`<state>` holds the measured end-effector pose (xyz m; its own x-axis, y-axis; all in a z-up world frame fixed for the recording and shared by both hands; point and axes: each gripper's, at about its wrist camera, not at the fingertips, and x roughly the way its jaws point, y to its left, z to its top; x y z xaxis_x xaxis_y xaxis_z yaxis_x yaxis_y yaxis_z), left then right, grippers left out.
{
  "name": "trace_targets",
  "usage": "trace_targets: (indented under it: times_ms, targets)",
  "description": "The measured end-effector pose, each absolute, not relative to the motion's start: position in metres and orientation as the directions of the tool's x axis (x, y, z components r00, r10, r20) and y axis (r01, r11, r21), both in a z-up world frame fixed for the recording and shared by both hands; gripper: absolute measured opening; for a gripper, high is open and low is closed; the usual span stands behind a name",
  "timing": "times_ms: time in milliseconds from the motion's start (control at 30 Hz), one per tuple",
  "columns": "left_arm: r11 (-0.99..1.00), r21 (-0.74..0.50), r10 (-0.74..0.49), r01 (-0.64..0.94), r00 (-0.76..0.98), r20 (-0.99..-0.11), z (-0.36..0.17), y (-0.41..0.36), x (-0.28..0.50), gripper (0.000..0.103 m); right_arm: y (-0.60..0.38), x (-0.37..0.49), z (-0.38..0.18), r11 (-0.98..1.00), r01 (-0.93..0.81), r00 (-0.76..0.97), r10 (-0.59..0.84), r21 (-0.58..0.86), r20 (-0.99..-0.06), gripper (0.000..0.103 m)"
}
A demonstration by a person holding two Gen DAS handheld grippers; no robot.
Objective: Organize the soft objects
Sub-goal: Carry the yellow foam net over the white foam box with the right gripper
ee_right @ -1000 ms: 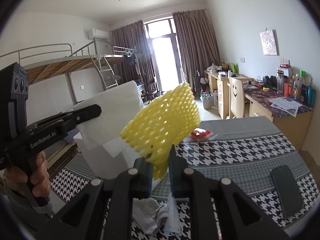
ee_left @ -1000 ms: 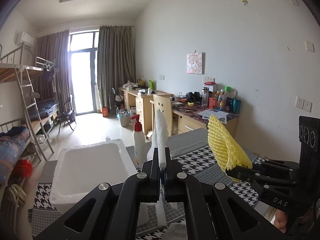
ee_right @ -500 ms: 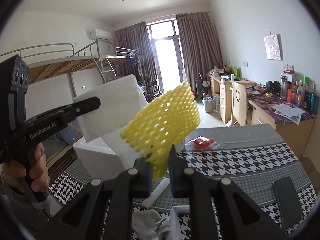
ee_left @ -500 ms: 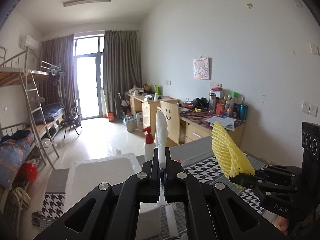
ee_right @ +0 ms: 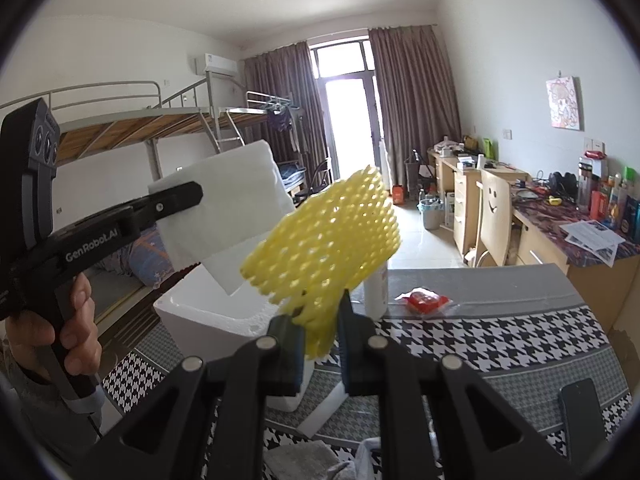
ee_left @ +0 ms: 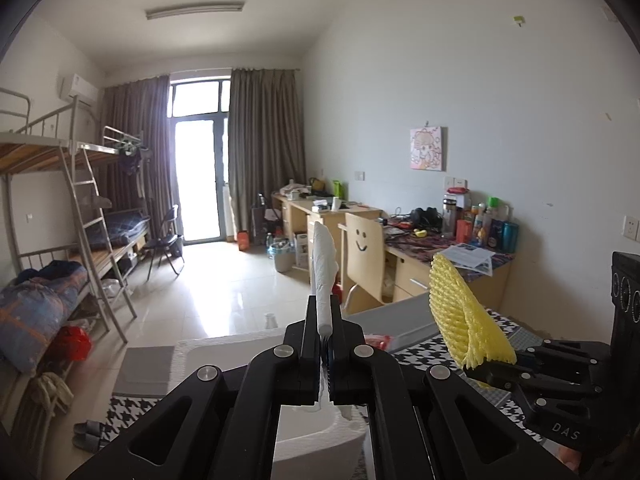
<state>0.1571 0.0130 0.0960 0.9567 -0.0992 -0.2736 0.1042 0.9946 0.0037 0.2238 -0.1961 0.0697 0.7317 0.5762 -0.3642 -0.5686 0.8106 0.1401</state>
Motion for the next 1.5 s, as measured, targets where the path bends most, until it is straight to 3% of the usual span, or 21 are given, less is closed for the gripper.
trace_targets:
  times_ms: [533,1100,1133,1200,1267,1500]
  targets:
    - [1.0,0.003,0.012,-0.011,0.954,-0.298,0.092,0.032,0.164,0.002,-0.159,0.233,0.078,0.747,-0.65,0.663,0.647,0.139,-0.377,0.017]
    - [0.998,0.007,0.066,-0.069,0.915,-0.397,0.07,0.049,0.182,0.003,-0.139,0.24,0.073,0.725,-0.675,0.631,0.662,0.133,-0.404,0.017]
    - [0.998,0.007,0.062,-0.065,0.911,-0.407,0.068,0.05,0.183,0.005,-0.138,0.24,0.073,0.725,-0.676,0.63,0.662,0.133,-0.405,0.017]
    - [0.998,0.005,0.054,-0.057,0.904,-0.424,0.065,0.052,0.185,0.023,-0.135,0.242,0.072,0.724,-0.677,0.628,0.662,0.131,-0.409,0.017]
    - [0.998,0.003,0.063,-0.068,0.901,-0.43,0.063,0.055,0.186,0.066,-0.133,0.243,0.072,0.726,-0.675,0.629,0.659,0.13,-0.414,0.017]
    - [0.994,-0.003,0.099,-0.11,0.904,-0.416,0.061,0.068,0.179,0.089,-0.126,0.245,0.07,0.729,-0.674,0.628,0.651,0.121,-0.425,0.017]
